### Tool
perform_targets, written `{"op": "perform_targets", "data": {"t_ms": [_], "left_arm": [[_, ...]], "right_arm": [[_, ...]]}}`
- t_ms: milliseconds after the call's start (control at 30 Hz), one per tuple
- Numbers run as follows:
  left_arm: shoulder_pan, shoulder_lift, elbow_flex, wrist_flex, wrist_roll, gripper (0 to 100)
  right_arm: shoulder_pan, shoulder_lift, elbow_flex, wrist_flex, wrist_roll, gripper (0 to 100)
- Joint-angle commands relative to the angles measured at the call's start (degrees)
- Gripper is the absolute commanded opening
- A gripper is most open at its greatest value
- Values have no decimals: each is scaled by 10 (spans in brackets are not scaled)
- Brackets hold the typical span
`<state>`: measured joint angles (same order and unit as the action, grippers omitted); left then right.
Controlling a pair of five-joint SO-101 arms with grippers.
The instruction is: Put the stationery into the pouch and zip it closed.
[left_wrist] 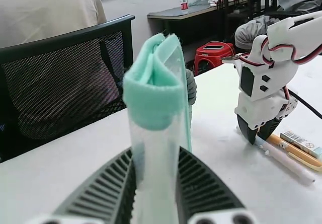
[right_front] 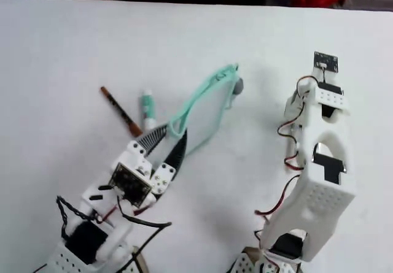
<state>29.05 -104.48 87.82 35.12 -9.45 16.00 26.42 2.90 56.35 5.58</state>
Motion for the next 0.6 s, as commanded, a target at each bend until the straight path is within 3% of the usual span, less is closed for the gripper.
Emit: {"op": "perform_targets", "data": {"t_ms": [0,567], "left_arm": [[7,3,6,1,-5,28],[7,3,8,1,-5,28]], "right_arm": [[4,-3,-18,-7,0,19],[0,-3,-18,-9,-4,19]]}}
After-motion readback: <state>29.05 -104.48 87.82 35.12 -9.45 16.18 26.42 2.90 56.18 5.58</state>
